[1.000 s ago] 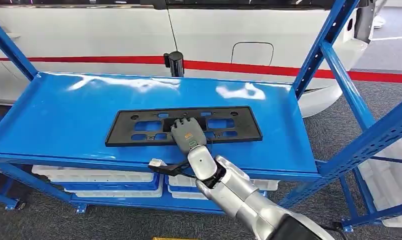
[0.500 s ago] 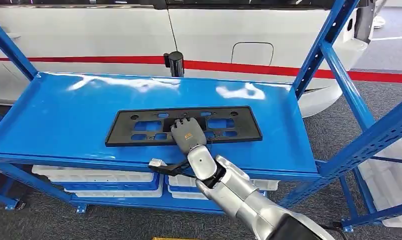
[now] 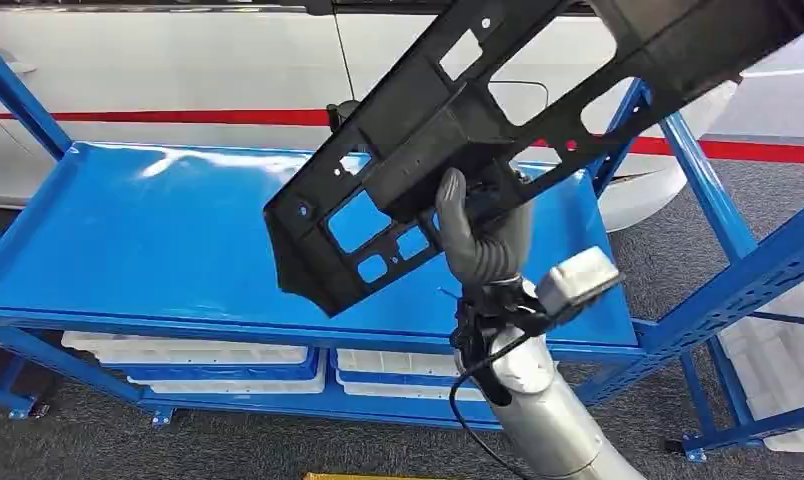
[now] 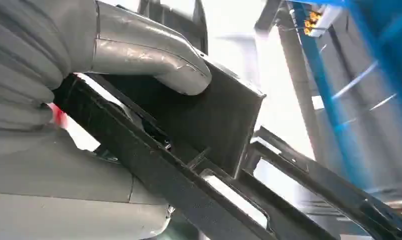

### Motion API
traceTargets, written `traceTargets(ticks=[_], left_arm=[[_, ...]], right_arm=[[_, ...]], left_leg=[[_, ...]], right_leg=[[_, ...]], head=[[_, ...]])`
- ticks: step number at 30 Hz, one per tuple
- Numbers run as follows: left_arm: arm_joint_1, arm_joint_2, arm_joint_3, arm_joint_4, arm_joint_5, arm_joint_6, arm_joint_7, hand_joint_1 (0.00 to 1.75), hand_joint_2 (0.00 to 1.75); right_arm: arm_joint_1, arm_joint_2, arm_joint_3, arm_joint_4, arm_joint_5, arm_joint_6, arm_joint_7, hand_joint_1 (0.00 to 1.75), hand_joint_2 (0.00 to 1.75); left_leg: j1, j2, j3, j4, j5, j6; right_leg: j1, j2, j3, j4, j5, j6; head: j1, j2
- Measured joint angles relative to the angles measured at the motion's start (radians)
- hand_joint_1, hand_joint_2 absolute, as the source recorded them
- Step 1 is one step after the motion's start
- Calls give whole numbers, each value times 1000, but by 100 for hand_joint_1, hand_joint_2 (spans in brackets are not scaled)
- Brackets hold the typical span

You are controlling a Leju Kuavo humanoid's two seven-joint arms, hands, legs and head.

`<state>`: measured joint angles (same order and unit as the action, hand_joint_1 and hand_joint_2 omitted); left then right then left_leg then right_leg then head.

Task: Take the parts from the cabinet and place them on the table.

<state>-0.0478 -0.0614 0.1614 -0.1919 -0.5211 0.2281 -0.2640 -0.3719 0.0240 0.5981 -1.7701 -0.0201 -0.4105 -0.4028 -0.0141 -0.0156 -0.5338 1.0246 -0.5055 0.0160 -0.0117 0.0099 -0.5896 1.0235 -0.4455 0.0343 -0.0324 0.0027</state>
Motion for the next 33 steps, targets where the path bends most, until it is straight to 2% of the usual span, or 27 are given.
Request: traceTargets(ticks=[2,3,9,16,33], left_arm=[[0,0,0,0,-2,0,-1,0,175],[0,0,1,0,-2,0,-2,0,175],[-1,0,1,0,-6,0,-10,0,175],[-2,0,10,0,-4,11,-18,0,175],[-4,0,16,0,-1,13,-18,0,175]], right_arm=[[1,-11,-12,-25,195,-12,0,175,175],[3,-14,-14,-32,216,-16,-3,175,175],[9,-34,-27,-61,230,-22,-10,175,175],[8,-74,-23,-81,212,61,3,175,175],[8,-98,-11,-90,206,73,4,175,175]], left_leg=[[0,0,0,0,0,0],[1,0,0,0,0,0],[1,0,0,0,0,0],[1,-1,0,0,0,0],[1,-1,0,0,0,0]], right_leg=[[0,0,0,0,0,0],[1,0,0,0,0,0],[1,0,0,0,0,0],[1,0,1,0,0,0],[1,0,1,0,0,0]], head=[[0,0],[0,0],[0,0],[0,0],[0,0]])
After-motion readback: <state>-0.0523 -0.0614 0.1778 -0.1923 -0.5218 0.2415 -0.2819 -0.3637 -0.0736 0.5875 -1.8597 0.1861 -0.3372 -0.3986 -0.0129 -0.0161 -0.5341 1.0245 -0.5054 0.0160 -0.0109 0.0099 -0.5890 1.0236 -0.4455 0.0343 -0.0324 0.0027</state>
